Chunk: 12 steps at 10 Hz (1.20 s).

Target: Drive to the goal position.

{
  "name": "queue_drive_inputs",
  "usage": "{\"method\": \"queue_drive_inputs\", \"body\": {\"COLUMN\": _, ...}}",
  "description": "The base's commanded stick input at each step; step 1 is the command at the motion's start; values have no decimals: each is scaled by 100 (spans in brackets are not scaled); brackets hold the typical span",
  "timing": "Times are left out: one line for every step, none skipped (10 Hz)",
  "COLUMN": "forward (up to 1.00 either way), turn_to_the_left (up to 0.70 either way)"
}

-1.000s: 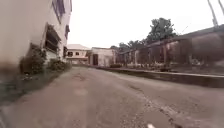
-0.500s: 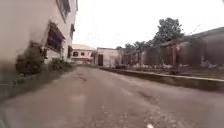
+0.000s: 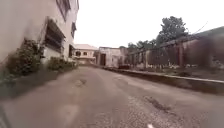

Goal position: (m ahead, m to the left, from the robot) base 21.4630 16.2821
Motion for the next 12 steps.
{"method": "queue_drive_inputs", "body": {"forward": 100, "turn_to_the_left": 0}}
{"method": "queue_drive_inputs", "body": {"forward": 100, "turn_to_the_left": 0}}
{"method": "queue_drive_inputs", "body": {"forward": 100, "turn_to_the_left": 0}}
{"method": "queue_drive_inputs", "body": {"forward": 100, "turn_to_the_left": 0}}
{"method": "queue_drive_inputs", "body": {"forward": 100, "turn_to_the_left": 0}}
{"method": "queue_drive_inputs", "body": {"forward": 100, "turn_to_the_left": 0}}
{"method": "queue_drive_inputs", "body": {"forward": 100, "turn_to_the_left": 0}}
{"method": "queue_drive_inputs", "body": {"forward": 100, "turn_to_the_left": 0}}
{"method": "queue_drive_inputs", "body": {"forward": 100, "turn_to_the_left": 4}}
{"method": "queue_drive_inputs", "body": {"forward": 100, "turn_to_the_left": 27}}
{"method": "queue_drive_inputs", "body": {"forward": 100, "turn_to_the_left": 30}}
{"method": "queue_drive_inputs", "body": {"forward": 100, "turn_to_the_left": 10}}
